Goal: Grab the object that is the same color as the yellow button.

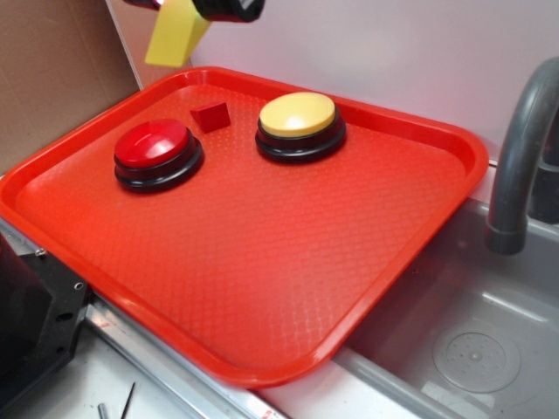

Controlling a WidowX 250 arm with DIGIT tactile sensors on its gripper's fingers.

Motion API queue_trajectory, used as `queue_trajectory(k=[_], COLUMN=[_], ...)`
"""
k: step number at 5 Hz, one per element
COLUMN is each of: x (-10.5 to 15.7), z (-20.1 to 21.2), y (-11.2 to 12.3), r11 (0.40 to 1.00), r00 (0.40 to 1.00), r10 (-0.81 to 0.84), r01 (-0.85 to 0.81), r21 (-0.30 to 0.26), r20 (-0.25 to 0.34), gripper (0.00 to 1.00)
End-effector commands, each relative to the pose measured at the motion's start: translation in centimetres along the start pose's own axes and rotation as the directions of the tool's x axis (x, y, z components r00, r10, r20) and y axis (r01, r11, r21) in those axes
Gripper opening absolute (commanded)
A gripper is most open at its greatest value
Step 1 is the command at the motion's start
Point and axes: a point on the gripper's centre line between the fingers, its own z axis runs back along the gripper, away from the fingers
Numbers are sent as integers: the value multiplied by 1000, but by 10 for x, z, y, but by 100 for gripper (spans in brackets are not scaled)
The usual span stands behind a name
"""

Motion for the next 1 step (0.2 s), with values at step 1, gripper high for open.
queue_trajectory(k=[1], x=[19], z=[9], y=[9], r11=[999], r00=[999], r10=[49], r01=[-49], r21=[5], r20=[-6], gripper=[0])
